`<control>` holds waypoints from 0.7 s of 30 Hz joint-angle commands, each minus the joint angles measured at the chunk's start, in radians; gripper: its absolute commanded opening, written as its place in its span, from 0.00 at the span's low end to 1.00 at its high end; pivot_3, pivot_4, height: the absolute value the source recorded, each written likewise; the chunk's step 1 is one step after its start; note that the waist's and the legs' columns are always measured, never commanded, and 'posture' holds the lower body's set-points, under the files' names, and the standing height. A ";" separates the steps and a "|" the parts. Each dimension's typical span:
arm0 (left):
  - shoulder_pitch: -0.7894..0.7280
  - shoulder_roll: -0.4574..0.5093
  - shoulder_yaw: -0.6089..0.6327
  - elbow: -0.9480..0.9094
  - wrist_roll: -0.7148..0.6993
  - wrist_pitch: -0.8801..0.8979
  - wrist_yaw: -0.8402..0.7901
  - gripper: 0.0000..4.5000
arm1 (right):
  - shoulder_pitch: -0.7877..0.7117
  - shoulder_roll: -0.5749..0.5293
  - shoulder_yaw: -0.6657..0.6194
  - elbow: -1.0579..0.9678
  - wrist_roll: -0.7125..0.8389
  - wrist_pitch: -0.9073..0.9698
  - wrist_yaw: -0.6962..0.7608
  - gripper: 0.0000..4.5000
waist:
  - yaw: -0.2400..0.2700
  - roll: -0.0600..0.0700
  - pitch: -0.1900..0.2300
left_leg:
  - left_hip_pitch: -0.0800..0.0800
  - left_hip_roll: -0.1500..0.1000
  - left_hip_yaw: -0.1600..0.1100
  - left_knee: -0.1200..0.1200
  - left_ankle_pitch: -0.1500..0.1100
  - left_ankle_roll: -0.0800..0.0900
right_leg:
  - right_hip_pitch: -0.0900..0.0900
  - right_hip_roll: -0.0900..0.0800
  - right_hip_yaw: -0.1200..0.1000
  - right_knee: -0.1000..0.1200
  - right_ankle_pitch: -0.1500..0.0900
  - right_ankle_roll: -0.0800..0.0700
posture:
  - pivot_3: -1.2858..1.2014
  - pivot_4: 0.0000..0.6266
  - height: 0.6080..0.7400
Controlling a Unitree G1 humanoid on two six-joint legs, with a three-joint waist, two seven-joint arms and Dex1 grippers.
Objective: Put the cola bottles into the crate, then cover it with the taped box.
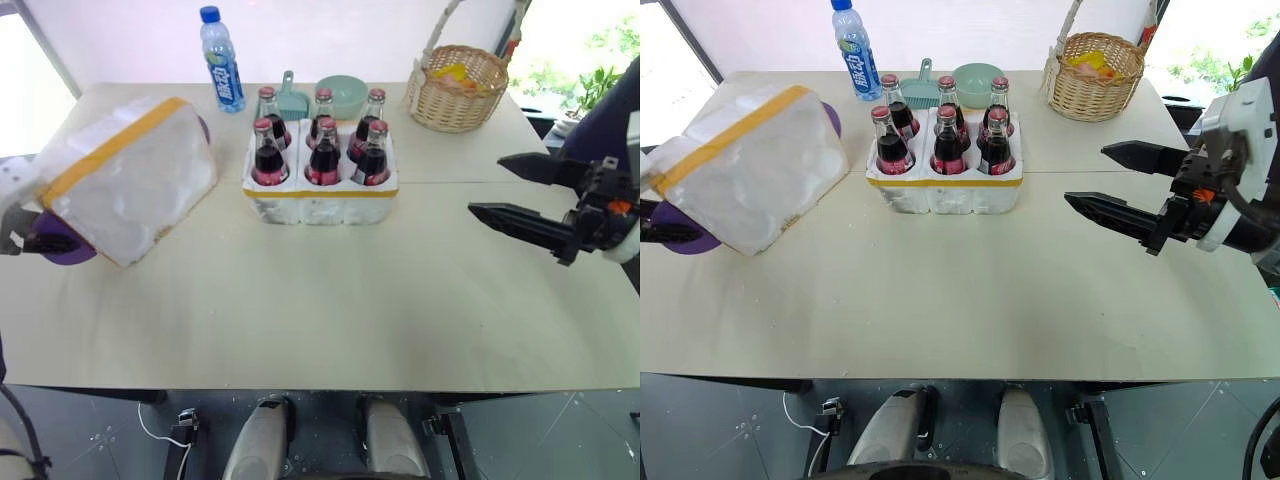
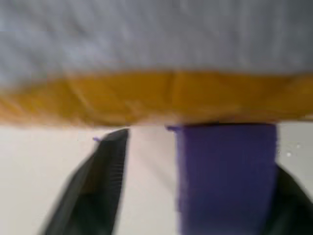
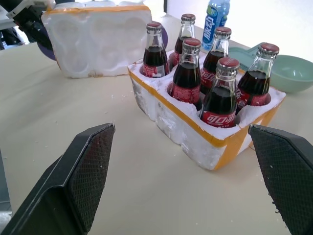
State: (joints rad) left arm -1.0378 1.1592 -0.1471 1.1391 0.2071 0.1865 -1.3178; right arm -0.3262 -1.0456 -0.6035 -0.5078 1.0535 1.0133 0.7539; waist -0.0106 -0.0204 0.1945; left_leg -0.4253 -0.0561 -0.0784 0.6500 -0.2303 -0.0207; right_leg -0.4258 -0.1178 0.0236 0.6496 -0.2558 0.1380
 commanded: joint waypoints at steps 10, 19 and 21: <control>-0.072 -0.011 0.090 -0.031 -0.061 -0.082 0.095 0.09 | 0.035 -0.060 -0.036 -0.001 -0.011 -0.032 0.027 1.00 | 0.000 -0.001 0.000 | 0.000 0.000 0.000 0.000 0.000 0.000 | 0.000 0.000 0.000 0.000 0.000 0.000 | 0.52 0.24 0.96; -0.206 -0.175 0.196 -0.245 -0.159 -0.327 0.292 0.09 | 0.101 -0.066 -0.098 -0.022 0.014 -0.016 0.027 1.00 | 0.011 -0.003 0.000 | -0.002 0.000 -0.002 0.002 0.000 0.000 | 0.000 -0.001 -0.002 0.000 0.000 0.000 | 0.52 0.24 0.96; -0.231 -0.222 0.176 -0.267 -0.135 -0.367 0.359 0.09 | 0.107 -0.056 -0.100 -0.033 0.023 -0.017 0.009 1.00 | 0.010 -0.003 0.000 | -0.001 0.000 -0.002 0.002 0.000 0.000 | 0.000 -0.001 -0.002 0.000 0.000 0.000 | 0.52 0.24 0.96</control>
State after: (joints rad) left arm -1.2345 0.9407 0.0222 0.9070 0.0647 -0.1383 -1.0156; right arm -0.2131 -1.1012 -0.6617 -0.5106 1.0517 0.9999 0.7764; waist -0.0004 -0.0238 0.1944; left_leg -0.4266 -0.0567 -0.0804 0.6519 -0.2302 -0.0208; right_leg -0.4255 -0.1185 0.0217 0.6497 -0.2555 0.1384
